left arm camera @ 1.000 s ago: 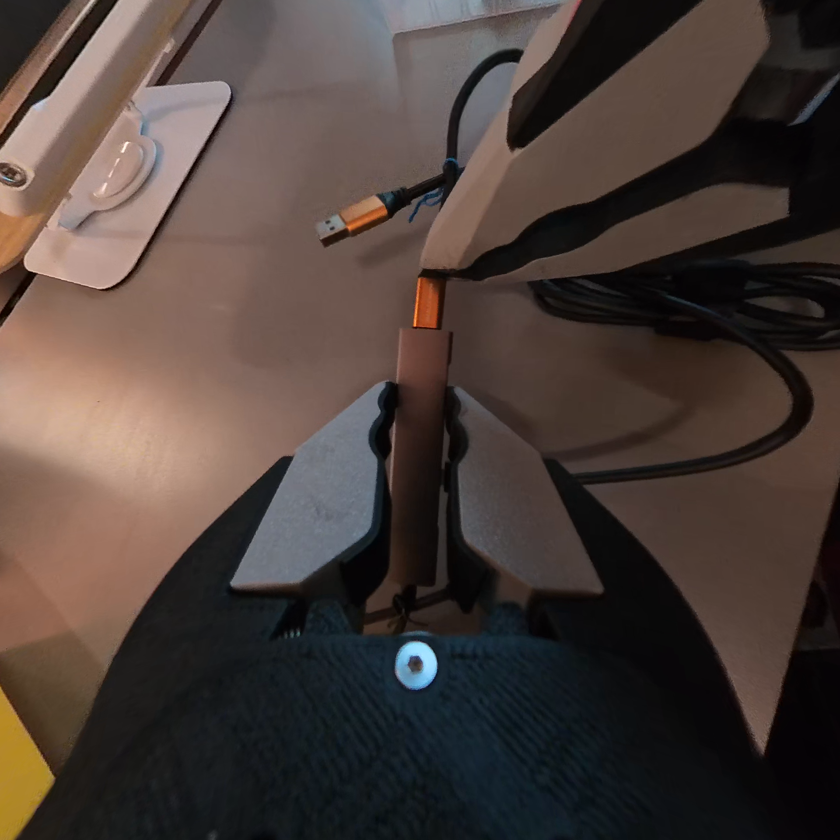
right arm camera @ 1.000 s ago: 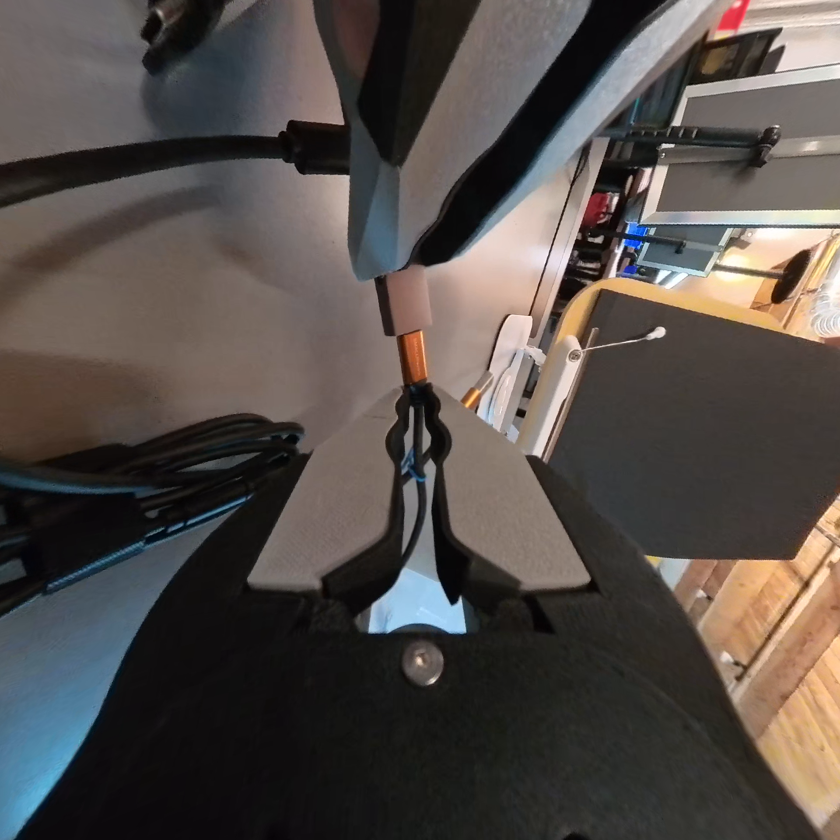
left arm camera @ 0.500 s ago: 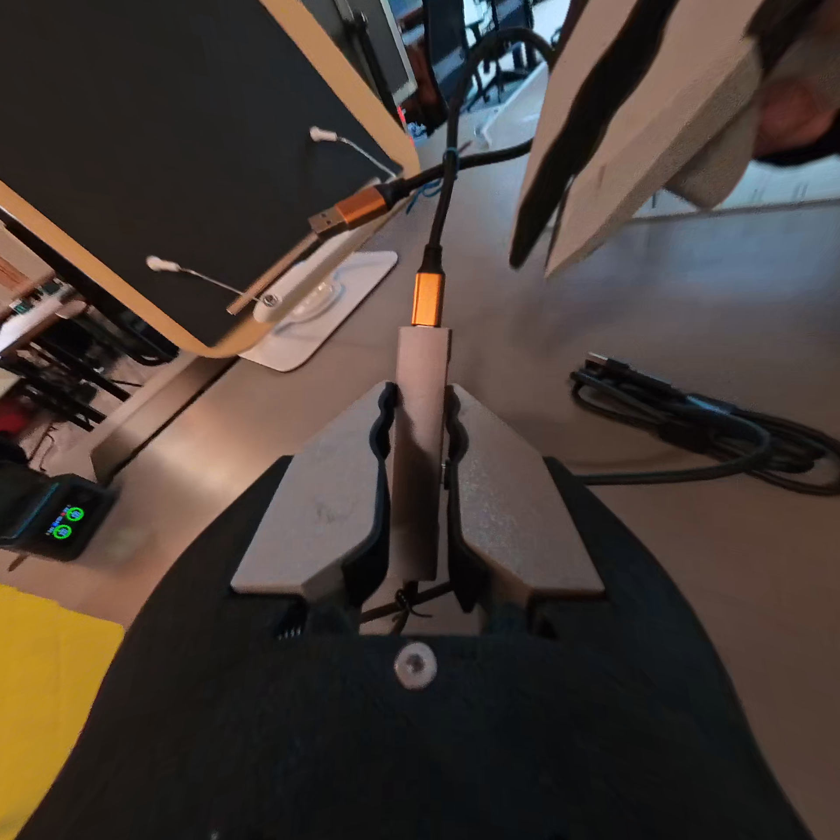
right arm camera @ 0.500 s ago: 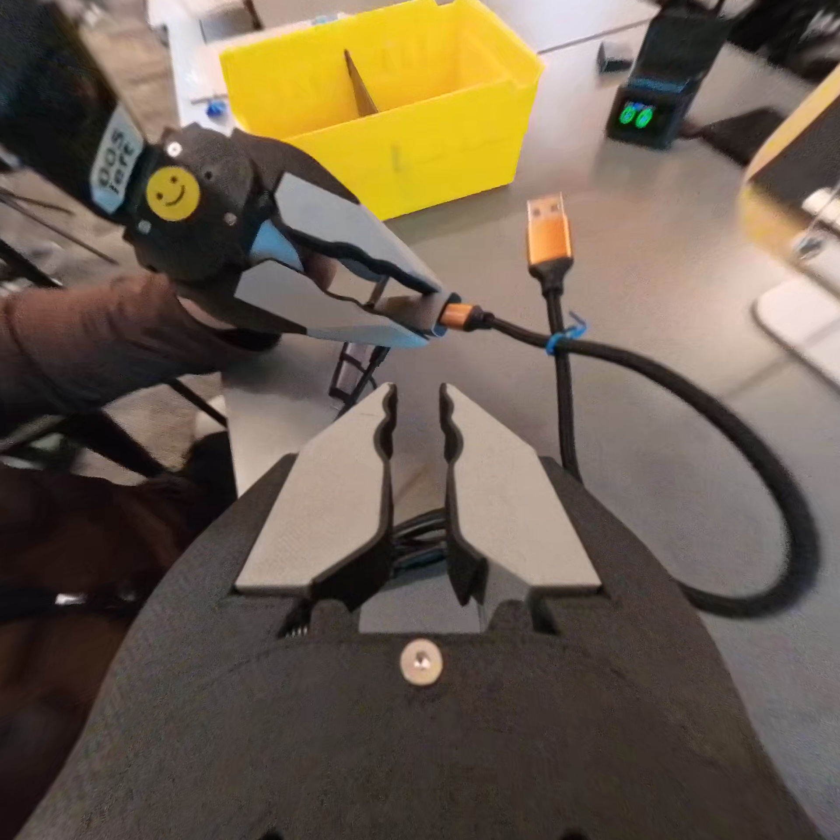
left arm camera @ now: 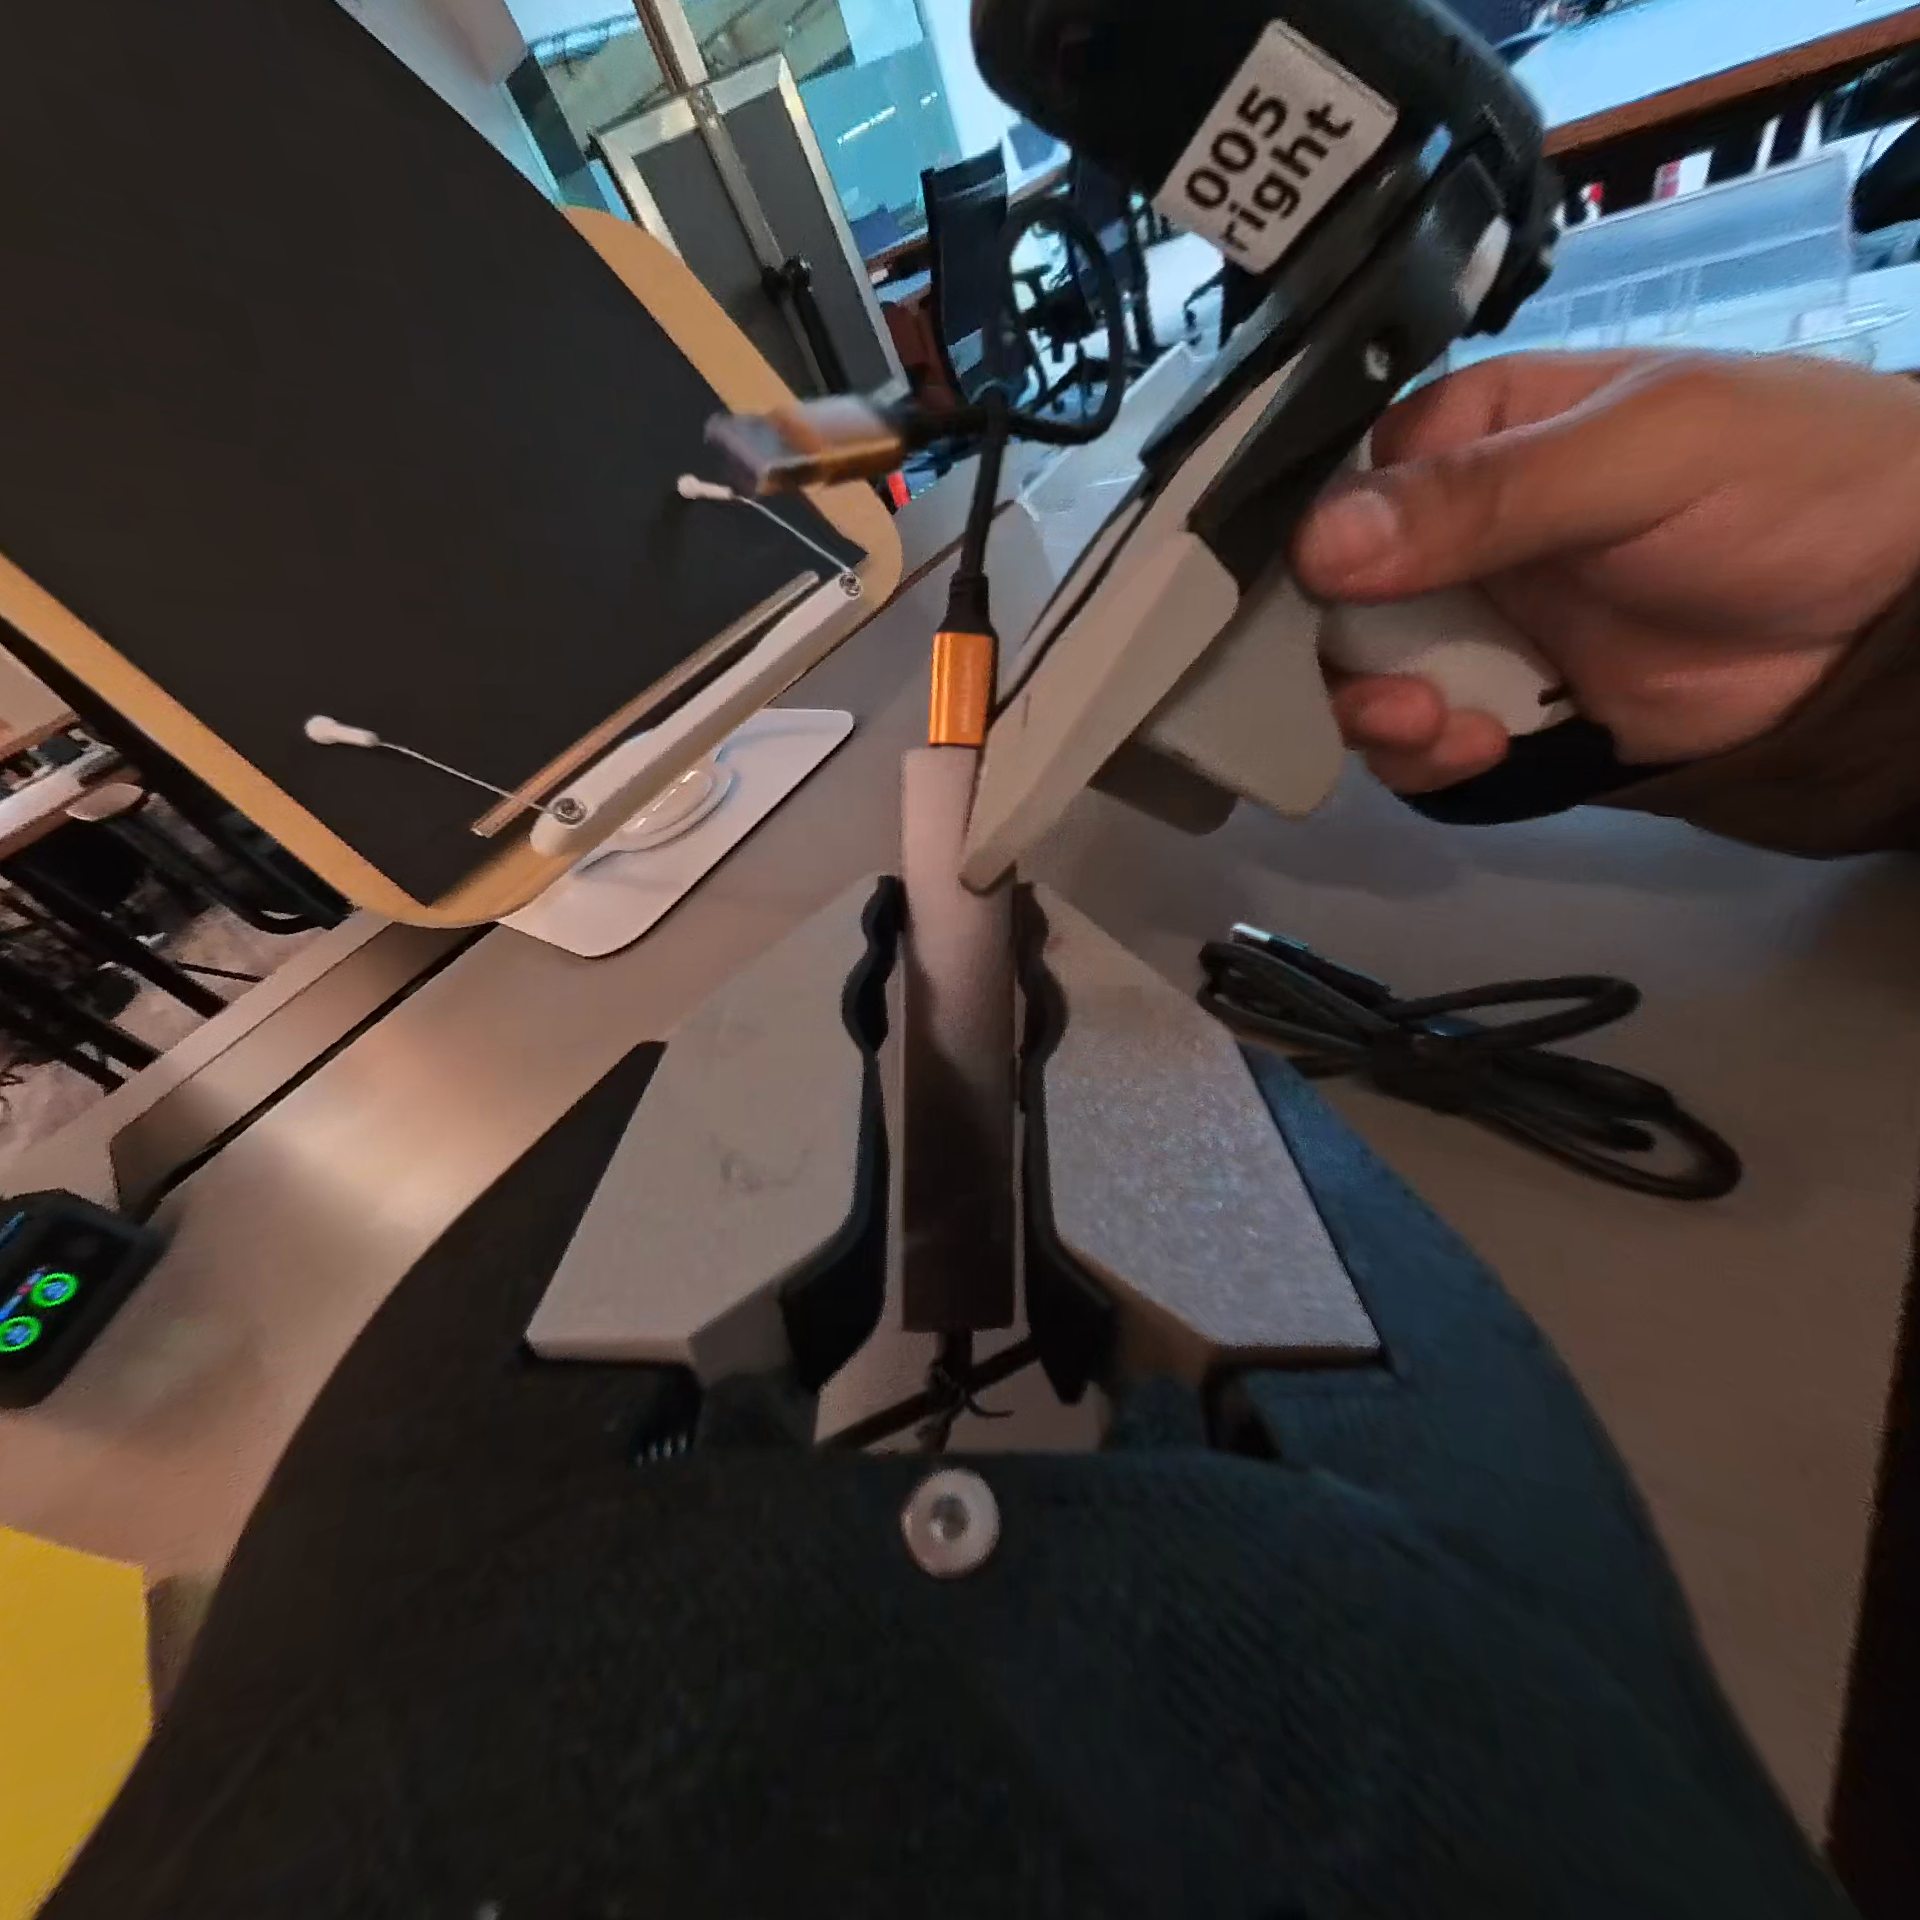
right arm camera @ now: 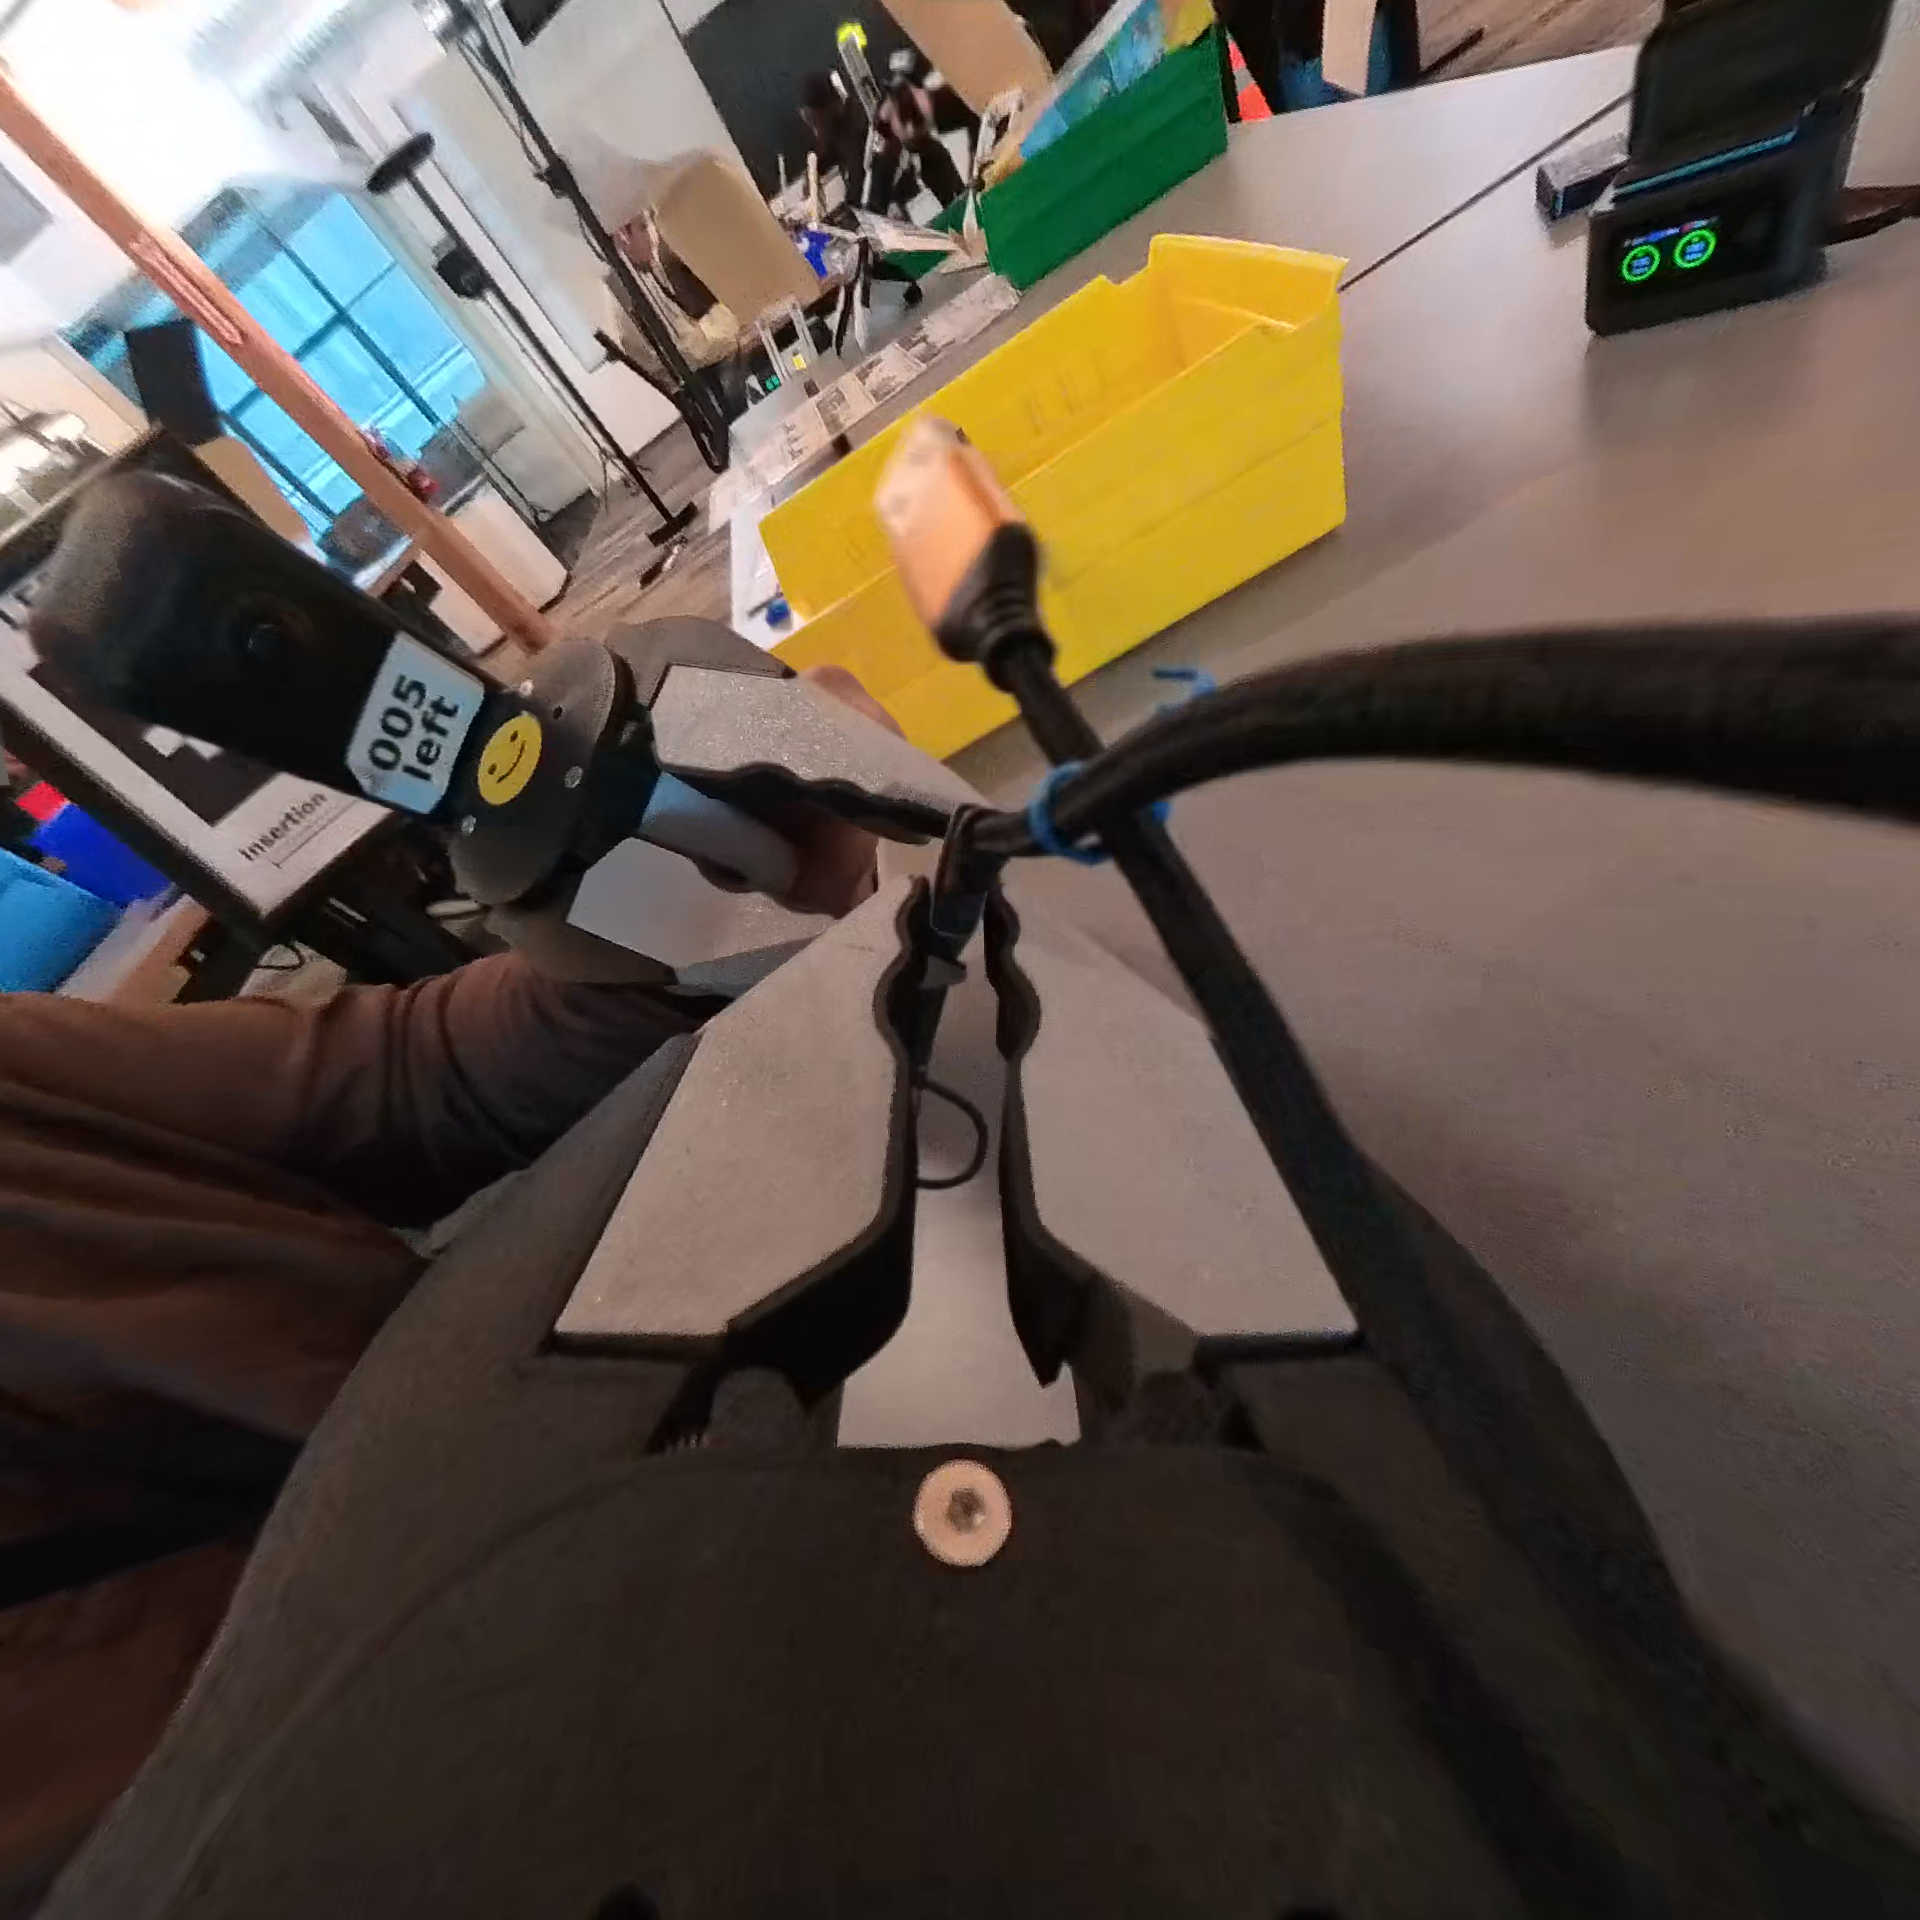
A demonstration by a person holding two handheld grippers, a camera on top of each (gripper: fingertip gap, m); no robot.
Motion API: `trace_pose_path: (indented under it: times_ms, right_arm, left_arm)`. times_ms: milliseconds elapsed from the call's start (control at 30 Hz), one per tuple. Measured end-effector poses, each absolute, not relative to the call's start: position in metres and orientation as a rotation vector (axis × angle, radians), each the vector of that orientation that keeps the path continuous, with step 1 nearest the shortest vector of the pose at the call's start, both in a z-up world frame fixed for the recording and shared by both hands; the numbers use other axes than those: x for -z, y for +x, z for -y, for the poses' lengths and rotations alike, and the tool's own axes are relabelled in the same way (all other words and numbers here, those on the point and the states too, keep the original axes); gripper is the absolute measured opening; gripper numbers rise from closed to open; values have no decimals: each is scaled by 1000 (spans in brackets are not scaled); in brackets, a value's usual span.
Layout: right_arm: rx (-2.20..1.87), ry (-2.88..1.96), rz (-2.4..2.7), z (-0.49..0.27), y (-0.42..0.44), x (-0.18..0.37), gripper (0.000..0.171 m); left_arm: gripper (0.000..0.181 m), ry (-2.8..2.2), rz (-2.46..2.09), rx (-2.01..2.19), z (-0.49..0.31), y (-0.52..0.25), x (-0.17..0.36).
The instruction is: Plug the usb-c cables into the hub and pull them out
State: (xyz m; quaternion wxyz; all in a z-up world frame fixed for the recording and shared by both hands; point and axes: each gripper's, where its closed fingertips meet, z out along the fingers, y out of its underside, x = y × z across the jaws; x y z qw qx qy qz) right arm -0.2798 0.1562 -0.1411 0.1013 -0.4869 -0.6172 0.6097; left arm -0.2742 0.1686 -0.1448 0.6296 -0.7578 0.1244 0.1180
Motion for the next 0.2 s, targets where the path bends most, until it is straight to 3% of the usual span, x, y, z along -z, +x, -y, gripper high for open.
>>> trace_pose_path:
  times_ms: [200]
  right_arm:
    - [-1508, -1399, 1729, -178, -276, 108, 5]
  left_arm:
    - [29, -1702, -275, -305, -145, -280, 113]
